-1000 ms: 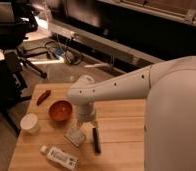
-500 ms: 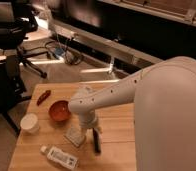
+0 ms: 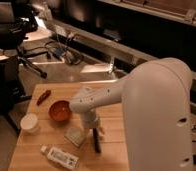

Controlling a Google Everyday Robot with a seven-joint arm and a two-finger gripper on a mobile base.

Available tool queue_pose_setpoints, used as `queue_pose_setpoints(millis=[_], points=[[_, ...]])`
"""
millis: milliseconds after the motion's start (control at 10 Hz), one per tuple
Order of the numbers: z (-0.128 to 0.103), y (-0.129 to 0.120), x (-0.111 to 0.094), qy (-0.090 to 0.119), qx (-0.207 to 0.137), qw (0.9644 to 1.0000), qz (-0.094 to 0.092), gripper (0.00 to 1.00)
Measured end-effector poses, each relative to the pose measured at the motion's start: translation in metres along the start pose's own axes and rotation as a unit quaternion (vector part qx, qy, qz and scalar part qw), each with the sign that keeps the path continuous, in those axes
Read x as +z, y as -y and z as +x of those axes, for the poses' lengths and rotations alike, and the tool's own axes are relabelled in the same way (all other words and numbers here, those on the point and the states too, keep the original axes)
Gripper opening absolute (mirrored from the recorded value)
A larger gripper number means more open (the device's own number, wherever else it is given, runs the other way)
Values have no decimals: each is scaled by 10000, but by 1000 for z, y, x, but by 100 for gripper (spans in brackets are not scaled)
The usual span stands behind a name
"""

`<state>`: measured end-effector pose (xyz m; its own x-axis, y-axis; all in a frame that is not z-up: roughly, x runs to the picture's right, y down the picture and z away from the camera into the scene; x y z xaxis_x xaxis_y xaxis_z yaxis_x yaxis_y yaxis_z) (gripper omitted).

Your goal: Place the eraser in the ceramic cup

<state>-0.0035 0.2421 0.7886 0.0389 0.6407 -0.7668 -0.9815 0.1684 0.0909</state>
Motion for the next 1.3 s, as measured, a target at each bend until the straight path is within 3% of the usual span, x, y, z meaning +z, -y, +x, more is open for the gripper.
queue_pose_setpoints(millis=[100, 300, 500, 700, 800, 900, 1100, 1200, 1300], points=[[-4, 0, 3, -55, 24, 10000, -20, 60], [-12, -3, 8, -254, 46, 9996, -74, 42], [-19, -10, 15, -601, -10, 9980, -198, 21], [-41, -8, 6, -713, -45, 9972, -241, 2], [-48, -6, -2, -686, -43, 9974, -211, 0], [-62, 0, -23, -482, 15, 9987, -177, 0], [-80, 10, -64, 123, 201, 9996, -182, 0], [-88, 10, -91, 598, 260, 9975, -281, 0], [-90, -2, -119, 1141, 209, 9922, -447, 0]])
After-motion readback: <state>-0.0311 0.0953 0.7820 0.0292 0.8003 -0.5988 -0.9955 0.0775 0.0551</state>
